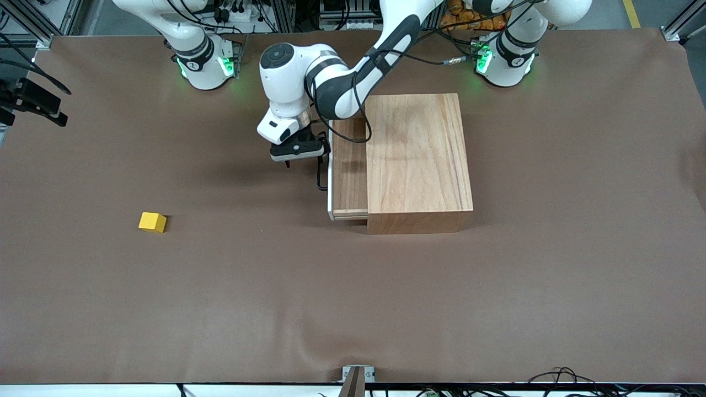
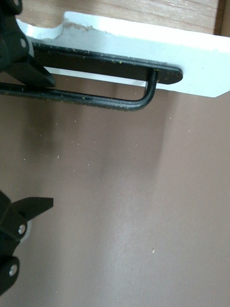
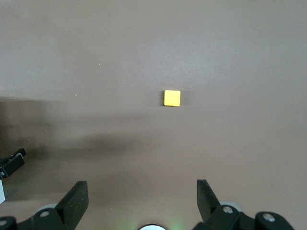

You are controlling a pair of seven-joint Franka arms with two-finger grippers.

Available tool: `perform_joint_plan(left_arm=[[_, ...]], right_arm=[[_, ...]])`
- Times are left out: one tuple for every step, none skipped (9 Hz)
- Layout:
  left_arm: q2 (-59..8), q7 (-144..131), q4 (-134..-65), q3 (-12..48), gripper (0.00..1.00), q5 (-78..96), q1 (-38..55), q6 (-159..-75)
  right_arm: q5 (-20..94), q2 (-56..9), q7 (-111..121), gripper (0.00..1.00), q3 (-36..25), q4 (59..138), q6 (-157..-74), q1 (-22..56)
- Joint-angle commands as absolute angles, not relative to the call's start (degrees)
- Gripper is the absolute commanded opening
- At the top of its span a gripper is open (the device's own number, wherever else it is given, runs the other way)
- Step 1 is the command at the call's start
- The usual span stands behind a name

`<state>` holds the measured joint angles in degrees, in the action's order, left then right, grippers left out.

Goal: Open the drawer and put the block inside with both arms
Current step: 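Pull the drawer handle outward with the left gripper to open the drawer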

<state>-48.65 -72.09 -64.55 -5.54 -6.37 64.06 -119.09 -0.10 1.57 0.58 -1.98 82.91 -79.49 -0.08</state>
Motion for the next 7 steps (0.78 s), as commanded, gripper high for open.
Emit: perform_joint_plan(left_arm=[[-50.3, -72.9, -61.8, -5.4, 1.0, -5.2, 64.2, -120.4], [-50.3, -72.9, -61.8, -5.4, 1.0, -4.6, 64.2, -120.9], [-50.3, -73.0, -61.8, -5.4, 1.0, -4.5, 64.2, -121.6], [-50.3, -72.9, -61.8, -5.5, 1.0, -4.5, 64.1, -121.9], [-50.3, -72.9, -61.8, -5.5, 1.0, -4.4, 64.0, -122.9], [-50.3, -72.9, -61.8, -5.5, 1.0, -3.9, 64.0, -123.0], [-50.2, -72.9, -61.8, -5.5, 1.0, -3.8, 64.0, -123.0]], right_arm=[[0.0, 1.1, 0.0, 1.0, -1.5, 81.7, -78.7, -0.8], [0.0, 1.1, 0.0, 1.0, -1.5, 81.7, -78.7, -0.8], [0.0, 1.1, 0.0, 1.0, -1.6, 81.7, -78.7, -0.9], [0.0, 1.1, 0.0, 1.0, -1.5, 81.7, -78.7, -1.3], [0.0, 1.1, 0.0, 1.0, -1.5, 81.7, -78.7, -1.4], [0.1, 1.1, 0.0, 1.0, -1.5, 81.7, -78.7, -1.5], [0.3, 1.1, 0.0, 1.0, -1.5, 81.7, -78.7, -1.5]])
